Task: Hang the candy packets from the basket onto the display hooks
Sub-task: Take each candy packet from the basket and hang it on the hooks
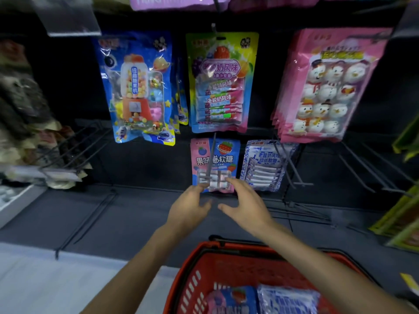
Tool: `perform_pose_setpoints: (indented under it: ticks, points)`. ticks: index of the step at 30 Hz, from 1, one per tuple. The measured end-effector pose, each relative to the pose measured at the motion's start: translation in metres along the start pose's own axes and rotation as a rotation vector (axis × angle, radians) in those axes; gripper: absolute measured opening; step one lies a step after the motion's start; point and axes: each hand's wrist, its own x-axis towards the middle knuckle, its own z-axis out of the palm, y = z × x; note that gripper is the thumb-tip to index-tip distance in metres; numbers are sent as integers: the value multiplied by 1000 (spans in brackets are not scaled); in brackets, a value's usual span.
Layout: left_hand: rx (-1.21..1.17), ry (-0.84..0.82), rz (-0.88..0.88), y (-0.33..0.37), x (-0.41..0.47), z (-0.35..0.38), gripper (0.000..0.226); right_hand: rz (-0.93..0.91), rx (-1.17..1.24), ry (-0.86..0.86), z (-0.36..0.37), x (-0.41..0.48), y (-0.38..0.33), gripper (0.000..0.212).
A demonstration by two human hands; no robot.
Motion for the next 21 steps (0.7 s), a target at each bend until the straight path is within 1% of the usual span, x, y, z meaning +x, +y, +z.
perform_pose_setpoints:
  ticks: [2,4,6,9,11,14,16,18,21]
  points:
    - [153,-26,50,3,-22,-5,59,-9,-21,-37,-7,-19,0,79]
    - [225,-38,119,4,-43,-10,63,-31,-30,-63,-15,-38,0,80]
    - [298,-75,146,4,-63,-12,73,-54,-24,-90,-21,-59,2,81]
    - [409,-110,181,6,-94,-10,69,-97,-44,-131,-26,-95,9,82]
    - [436,-115,208,6,-119,-6,70,-111,-95,-190,-24,-118,16,80]
    - [477,-152,217,-5,-148,7,81,-121,-127,-253,-11,-147,34,70]
    - [510,-163,214,-20,-160,21,85,-92,-144,-281,4,-163,49,61]
    - [510,-184,186,-34,-168,33,87,-25,-176,-307,24,-174,64,55]
    - [487,-203,152,-50,-179,47,84,121,-233,-361,56,-181,81,54]
